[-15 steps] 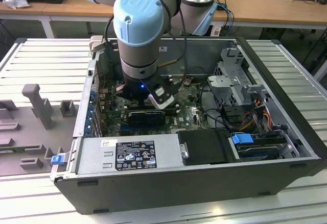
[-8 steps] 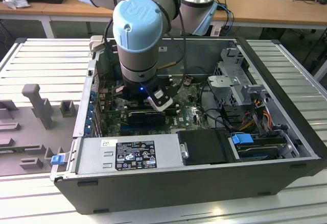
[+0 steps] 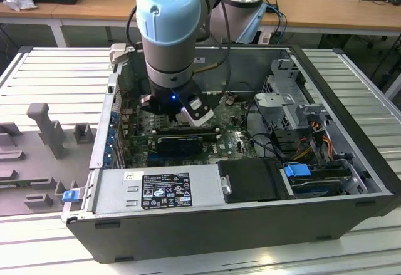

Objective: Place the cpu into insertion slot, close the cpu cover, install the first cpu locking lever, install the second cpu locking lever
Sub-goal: 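Install the second cpu locking lever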

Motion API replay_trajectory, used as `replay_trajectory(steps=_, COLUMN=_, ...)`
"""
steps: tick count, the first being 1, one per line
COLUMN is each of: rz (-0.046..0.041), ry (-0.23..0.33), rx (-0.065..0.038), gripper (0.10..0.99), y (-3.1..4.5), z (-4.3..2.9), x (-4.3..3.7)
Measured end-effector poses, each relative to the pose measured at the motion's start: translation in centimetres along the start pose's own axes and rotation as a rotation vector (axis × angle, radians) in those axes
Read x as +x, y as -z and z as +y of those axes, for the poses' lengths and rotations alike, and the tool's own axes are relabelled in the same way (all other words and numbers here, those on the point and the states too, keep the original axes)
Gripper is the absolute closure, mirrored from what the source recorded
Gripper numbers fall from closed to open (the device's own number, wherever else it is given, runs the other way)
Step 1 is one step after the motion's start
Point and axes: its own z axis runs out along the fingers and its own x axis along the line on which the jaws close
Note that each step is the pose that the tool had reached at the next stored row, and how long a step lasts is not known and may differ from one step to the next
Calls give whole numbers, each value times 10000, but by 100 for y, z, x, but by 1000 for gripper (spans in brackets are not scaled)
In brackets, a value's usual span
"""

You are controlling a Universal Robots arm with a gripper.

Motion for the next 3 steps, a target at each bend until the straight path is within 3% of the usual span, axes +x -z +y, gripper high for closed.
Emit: replay_trajectory(steps=3, rz=-1, ry=1, rx=-3, gripper=980, y=50, z=18, x=-3)
